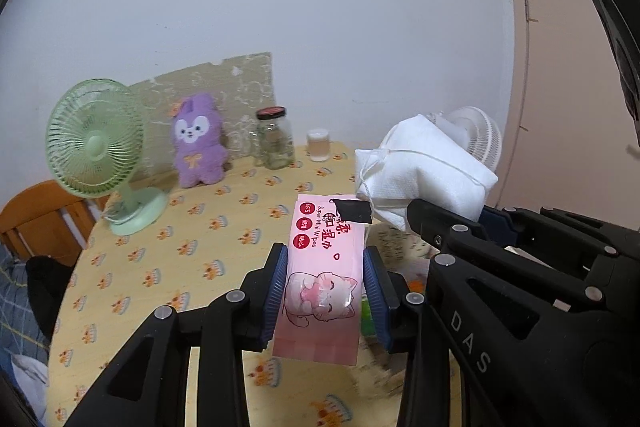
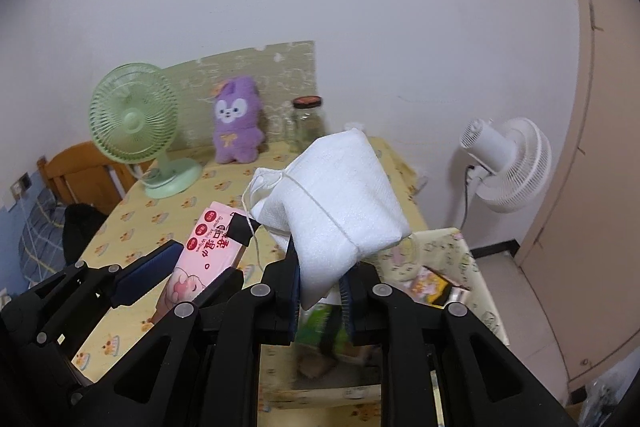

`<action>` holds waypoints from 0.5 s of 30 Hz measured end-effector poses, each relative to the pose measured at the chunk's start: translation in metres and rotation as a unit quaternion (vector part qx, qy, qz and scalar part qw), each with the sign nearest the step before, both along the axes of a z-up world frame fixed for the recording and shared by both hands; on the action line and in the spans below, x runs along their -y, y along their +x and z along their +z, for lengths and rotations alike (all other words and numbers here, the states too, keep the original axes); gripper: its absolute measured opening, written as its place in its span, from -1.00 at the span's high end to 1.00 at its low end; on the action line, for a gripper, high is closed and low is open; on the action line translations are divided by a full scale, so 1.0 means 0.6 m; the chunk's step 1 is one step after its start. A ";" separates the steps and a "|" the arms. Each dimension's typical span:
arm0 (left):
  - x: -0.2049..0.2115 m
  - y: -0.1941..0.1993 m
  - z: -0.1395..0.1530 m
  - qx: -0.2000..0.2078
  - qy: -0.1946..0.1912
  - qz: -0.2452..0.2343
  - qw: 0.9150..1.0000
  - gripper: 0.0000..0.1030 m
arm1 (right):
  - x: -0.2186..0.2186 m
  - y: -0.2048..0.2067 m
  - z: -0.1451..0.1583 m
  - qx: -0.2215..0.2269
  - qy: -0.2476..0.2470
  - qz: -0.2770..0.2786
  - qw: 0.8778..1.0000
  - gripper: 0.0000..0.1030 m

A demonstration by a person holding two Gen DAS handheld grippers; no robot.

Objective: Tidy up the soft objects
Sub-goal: 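Carry the pink pack and white cloth over the patterned box with both tools, then open both tools to drop the pink pack and white cloth into the box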

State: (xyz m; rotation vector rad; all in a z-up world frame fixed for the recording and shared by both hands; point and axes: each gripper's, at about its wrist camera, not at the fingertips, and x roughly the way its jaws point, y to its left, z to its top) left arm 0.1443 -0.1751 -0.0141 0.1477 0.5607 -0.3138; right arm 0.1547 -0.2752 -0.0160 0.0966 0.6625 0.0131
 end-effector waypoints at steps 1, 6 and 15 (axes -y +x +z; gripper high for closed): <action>0.006 0.001 -0.002 -0.001 0.000 -0.003 1.000 0.25 | 0.008 0.002 -0.003 -0.003 0.002 -0.003 1.000 0.59; 0.044 0.016 -0.026 -0.021 -0.008 -0.026 0.999 0.25 | 0.043 0.007 -0.023 -0.014 -0.014 -0.021 1.000 0.59; 0.068 0.034 -0.063 -0.051 -0.016 -0.030 0.998 0.22 | 0.083 0.016 -0.068 -0.056 0.007 -0.043 0.997 -0.28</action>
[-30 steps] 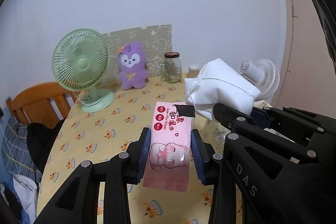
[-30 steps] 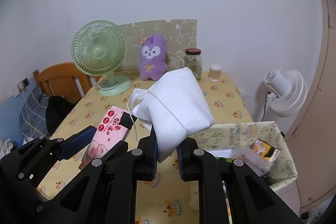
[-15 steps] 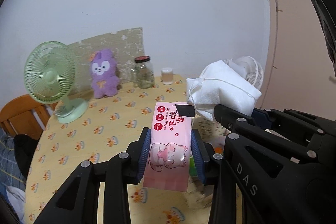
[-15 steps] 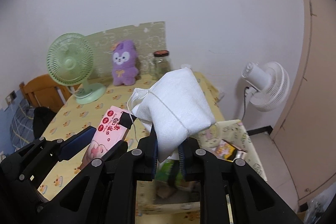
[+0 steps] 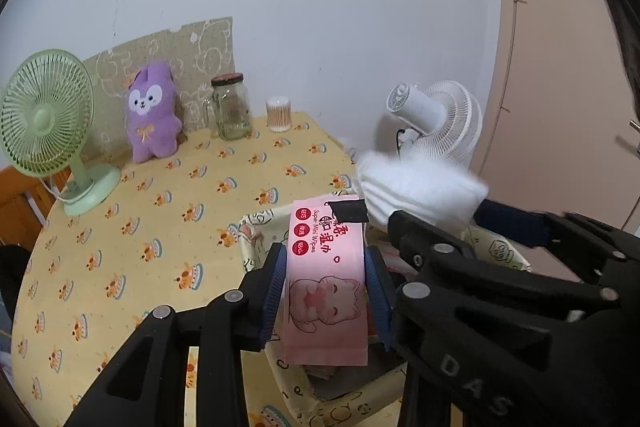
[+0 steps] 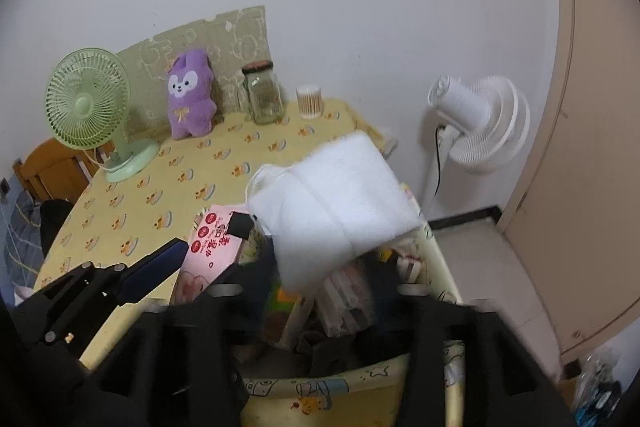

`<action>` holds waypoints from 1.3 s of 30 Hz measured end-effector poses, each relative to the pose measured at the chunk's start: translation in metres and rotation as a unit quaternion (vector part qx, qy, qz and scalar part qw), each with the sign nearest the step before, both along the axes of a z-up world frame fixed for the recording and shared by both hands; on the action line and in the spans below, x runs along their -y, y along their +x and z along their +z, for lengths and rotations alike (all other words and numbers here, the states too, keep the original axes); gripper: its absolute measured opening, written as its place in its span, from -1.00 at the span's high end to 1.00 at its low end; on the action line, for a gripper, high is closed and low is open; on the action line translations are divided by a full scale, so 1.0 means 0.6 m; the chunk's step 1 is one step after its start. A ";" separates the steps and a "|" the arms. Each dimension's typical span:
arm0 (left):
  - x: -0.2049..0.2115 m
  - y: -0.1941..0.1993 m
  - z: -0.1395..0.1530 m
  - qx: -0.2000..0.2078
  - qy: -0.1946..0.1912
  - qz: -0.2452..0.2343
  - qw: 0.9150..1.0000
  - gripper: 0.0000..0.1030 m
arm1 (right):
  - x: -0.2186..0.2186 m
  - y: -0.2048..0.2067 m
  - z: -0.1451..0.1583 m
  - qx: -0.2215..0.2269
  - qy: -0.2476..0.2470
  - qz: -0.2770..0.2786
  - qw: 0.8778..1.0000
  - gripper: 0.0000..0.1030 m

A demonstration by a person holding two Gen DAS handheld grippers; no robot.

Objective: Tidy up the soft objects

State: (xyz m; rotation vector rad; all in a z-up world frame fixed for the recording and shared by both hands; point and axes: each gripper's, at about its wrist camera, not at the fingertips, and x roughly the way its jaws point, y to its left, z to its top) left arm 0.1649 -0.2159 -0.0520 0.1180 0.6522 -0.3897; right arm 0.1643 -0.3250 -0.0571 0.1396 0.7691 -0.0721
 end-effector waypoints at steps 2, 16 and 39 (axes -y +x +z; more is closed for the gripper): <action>0.002 0.002 -0.004 -0.003 0.001 -0.001 1.000 0.22 | 0.004 -0.001 -0.003 -0.004 -0.001 -0.012 1.000 -0.53; 0.012 -0.023 0.011 0.010 -0.005 -0.025 1.000 -0.85 | 0.007 -0.015 0.004 -0.009 -0.034 -0.028 0.999 -0.67; -0.156 -0.140 0.108 0.073 0.014 0.066 0.995 -0.85 | -0.129 -0.116 0.103 0.080 -0.022 0.016 0.996 -0.99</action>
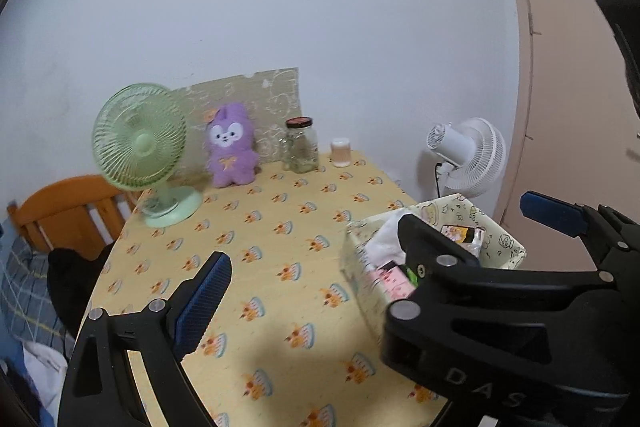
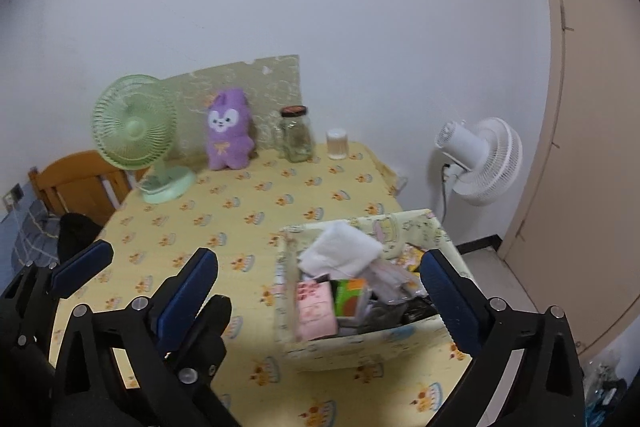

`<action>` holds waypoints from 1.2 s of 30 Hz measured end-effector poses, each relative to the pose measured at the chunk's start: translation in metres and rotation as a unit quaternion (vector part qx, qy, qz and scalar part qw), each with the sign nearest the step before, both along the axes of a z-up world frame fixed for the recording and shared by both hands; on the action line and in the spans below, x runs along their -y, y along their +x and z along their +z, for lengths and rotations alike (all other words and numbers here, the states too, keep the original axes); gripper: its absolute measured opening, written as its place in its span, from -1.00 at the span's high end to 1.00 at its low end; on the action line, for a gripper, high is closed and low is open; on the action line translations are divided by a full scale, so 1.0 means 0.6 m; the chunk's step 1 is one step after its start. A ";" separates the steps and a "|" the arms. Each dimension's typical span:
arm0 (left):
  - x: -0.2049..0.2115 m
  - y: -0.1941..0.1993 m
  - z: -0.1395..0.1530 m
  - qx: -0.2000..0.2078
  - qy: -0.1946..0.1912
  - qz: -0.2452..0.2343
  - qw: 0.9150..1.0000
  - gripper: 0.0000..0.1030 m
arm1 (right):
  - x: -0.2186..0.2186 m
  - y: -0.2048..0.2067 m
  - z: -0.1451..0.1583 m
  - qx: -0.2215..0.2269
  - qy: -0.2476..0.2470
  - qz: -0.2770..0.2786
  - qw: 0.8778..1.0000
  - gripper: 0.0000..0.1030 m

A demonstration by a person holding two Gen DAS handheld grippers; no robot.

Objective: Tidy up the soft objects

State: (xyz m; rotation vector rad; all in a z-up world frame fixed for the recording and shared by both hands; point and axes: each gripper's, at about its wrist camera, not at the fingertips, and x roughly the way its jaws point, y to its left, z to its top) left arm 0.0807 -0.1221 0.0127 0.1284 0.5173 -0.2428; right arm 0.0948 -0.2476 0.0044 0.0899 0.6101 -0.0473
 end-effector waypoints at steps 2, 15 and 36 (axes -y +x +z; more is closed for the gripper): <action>-0.023 -0.010 0.005 -0.002 -0.006 0.011 1.000 -0.85 | -0.021 -0.009 0.009 0.005 -0.006 0.007 1.000 -0.99; -0.153 -0.079 0.023 0.036 -0.021 0.109 0.993 -0.99 | -0.103 -0.076 0.045 0.053 -0.010 0.010 0.999 -1.00; -0.237 -0.123 0.028 0.054 -0.036 0.149 0.987 -1.00 | -0.122 -0.122 0.049 0.066 -0.013 0.018 0.998 -0.99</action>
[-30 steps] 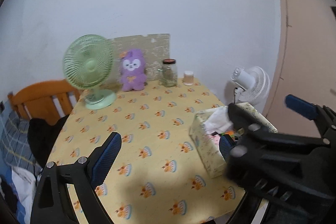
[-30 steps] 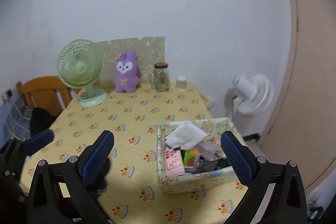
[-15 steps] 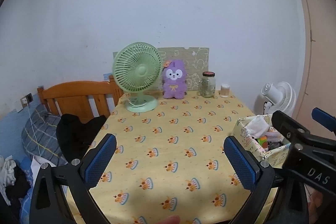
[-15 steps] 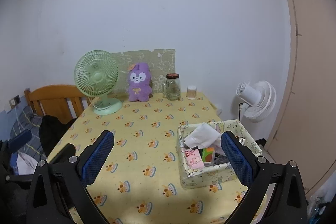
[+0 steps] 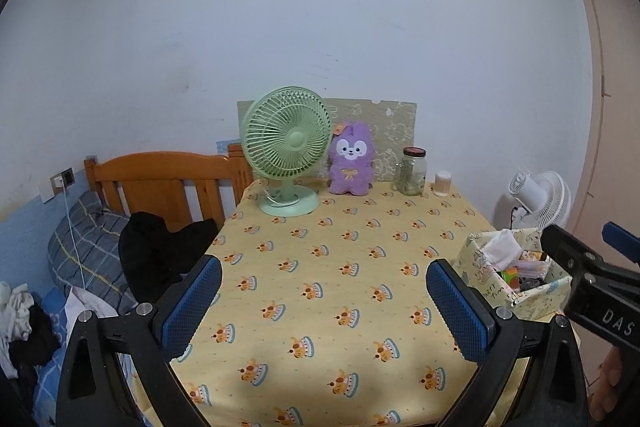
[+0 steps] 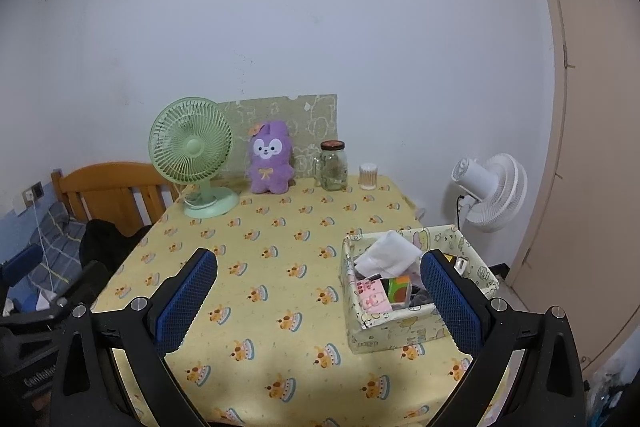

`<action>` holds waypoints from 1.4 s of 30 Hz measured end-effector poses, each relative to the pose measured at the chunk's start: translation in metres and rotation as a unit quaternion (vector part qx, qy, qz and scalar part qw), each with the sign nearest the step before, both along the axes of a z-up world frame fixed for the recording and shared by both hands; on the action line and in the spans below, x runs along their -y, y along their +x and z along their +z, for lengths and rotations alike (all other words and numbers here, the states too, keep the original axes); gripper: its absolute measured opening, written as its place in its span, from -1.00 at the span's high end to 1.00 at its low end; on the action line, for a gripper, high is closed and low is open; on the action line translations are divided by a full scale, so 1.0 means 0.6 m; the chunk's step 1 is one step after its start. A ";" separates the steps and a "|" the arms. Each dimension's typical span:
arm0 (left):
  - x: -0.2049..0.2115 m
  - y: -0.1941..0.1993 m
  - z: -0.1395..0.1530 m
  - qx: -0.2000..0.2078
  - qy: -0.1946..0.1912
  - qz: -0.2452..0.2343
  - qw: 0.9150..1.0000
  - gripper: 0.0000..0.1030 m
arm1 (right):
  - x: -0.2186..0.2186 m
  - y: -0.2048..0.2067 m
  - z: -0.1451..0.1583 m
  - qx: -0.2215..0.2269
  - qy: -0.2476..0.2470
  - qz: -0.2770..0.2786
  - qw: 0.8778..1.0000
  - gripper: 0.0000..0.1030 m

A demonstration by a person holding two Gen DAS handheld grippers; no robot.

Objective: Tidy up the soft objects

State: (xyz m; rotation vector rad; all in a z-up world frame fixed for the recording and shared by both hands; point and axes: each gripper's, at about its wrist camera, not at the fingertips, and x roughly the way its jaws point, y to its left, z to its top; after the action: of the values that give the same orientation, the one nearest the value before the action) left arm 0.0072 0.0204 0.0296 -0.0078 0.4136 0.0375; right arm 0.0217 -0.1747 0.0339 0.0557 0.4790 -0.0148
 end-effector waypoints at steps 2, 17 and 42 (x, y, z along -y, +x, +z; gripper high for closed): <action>-0.004 0.001 0.002 -0.002 -0.005 -0.002 1.000 -1.00 | -0.001 -0.001 -0.001 -0.001 0.001 0.002 1.000 -0.99; 0.004 -0.008 0.006 0.007 0.008 0.002 1.000 -1.00 | -0.005 -0.001 -0.005 -0.004 0.006 0.010 1.000 -0.99; 0.000 0.005 0.004 -0.001 0.003 0.001 1.000 -0.99 | -0.005 0.003 -0.009 -0.004 0.015 0.008 1.000 -0.99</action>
State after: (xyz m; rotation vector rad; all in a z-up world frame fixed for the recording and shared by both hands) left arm 0.0100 0.0202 0.0320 -0.0014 0.4157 0.0414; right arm 0.0234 -0.1715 0.0287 0.0808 0.4875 0.0084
